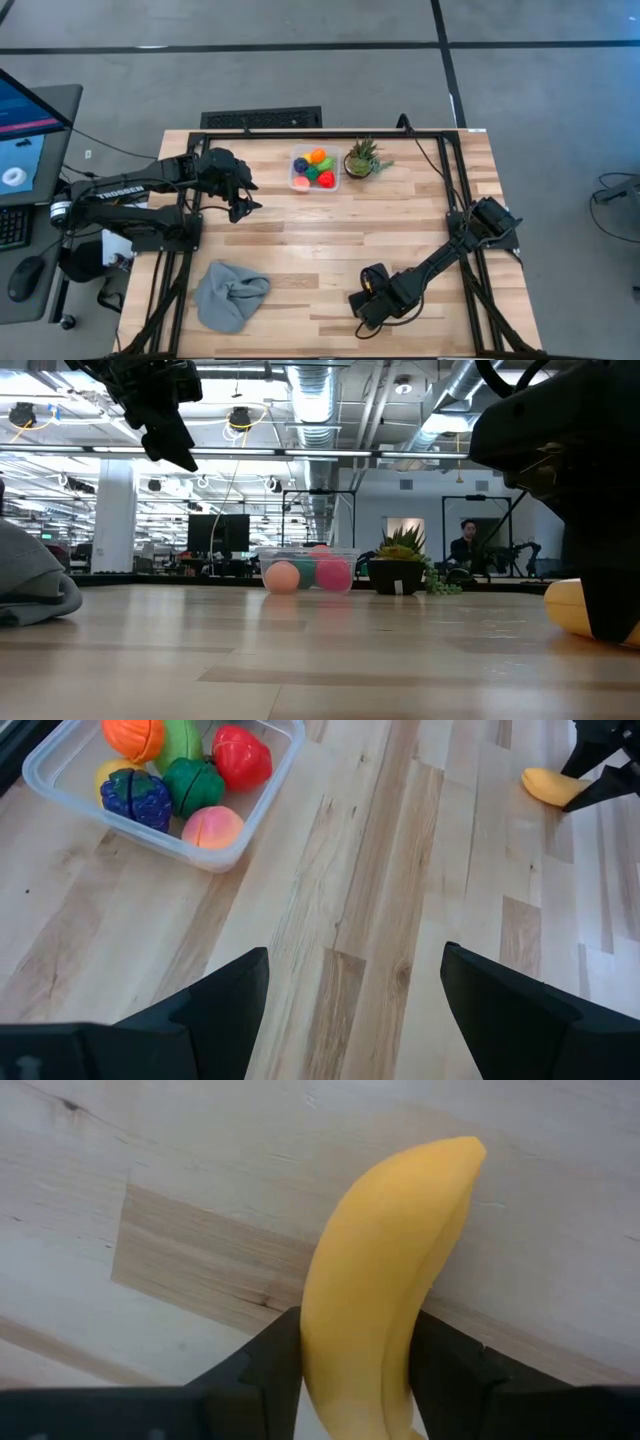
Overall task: Pick and placing Produce into tupperware
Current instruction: Put the yellow banana into the transparent container
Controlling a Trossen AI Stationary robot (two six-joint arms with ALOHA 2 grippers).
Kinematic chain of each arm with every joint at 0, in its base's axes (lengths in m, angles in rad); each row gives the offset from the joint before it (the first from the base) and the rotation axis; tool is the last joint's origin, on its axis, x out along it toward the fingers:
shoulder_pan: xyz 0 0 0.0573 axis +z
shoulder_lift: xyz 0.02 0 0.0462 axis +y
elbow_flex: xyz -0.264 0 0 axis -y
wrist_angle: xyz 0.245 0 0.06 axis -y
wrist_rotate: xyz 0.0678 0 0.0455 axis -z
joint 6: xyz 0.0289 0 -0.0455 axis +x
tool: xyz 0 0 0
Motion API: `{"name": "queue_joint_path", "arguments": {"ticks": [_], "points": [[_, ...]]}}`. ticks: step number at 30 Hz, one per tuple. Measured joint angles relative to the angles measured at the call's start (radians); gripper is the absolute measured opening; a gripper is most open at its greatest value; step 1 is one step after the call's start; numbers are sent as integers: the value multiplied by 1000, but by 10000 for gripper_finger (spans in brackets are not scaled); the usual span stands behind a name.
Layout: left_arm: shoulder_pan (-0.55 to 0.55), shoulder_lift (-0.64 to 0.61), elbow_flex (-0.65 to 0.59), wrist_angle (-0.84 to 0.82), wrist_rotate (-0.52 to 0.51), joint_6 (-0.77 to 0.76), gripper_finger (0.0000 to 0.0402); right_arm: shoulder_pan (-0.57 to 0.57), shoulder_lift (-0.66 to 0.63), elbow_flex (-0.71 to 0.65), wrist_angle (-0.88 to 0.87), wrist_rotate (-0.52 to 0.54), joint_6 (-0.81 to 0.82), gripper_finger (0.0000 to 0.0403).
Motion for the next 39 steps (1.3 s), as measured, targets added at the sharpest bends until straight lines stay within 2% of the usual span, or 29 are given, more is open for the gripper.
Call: {"name": "queue_joint_path", "arguments": {"ticks": [39], "points": [[0, 0, 0, 0, 0, -2, 284, -27, -25, -2, -7, 11, -10, 178]]}}
